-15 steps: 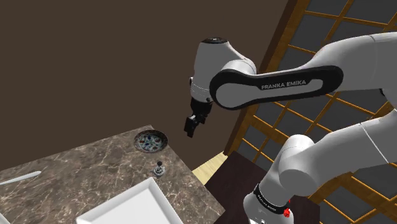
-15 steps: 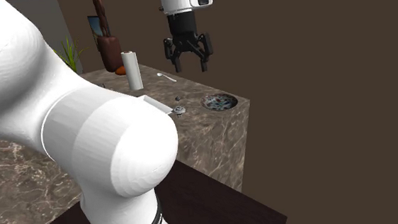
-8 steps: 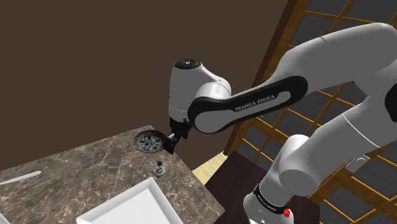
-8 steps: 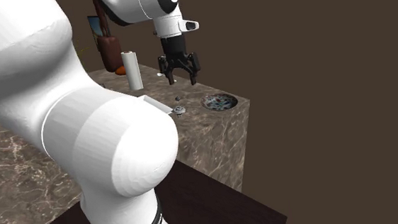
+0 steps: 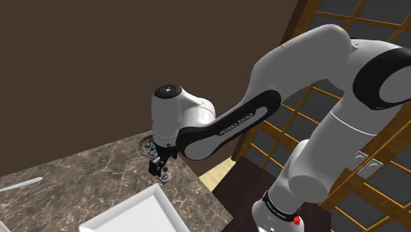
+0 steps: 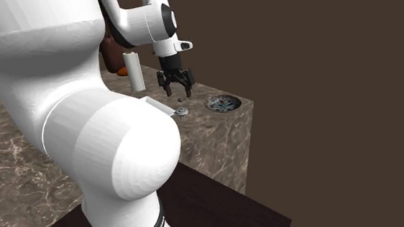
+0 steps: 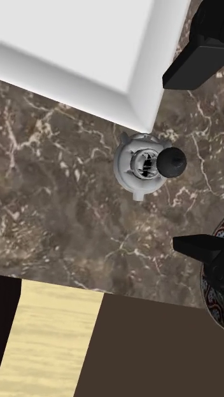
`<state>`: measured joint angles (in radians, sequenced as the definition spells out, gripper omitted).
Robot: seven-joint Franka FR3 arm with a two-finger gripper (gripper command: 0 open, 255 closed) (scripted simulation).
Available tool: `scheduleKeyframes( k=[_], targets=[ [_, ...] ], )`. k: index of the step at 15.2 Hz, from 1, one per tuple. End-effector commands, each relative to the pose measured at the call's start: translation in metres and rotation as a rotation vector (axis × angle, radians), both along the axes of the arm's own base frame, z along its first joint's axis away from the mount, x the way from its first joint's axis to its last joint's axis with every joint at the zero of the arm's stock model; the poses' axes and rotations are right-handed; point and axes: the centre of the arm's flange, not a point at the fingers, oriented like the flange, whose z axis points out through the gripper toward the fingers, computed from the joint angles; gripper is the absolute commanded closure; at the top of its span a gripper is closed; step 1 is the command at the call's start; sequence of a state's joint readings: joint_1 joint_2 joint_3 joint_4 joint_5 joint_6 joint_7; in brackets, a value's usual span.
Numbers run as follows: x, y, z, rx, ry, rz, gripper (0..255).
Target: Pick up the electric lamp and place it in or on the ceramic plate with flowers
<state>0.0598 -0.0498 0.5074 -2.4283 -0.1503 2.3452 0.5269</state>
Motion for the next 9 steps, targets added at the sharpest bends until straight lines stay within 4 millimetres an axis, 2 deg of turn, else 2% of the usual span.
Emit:
scheduleKeyframes(
  k=[1, 6, 9],
  targets=[
    [0.001, 0.001, -0.010, 0.001, -0.001, 0.000, 0],
    [0.003, -0.002, -0.039, 0.001, -0.001, 0.000, 0],
    [0.003, -0.002, -0.039, 0.001, -0.001, 0.000, 0]
  ],
)
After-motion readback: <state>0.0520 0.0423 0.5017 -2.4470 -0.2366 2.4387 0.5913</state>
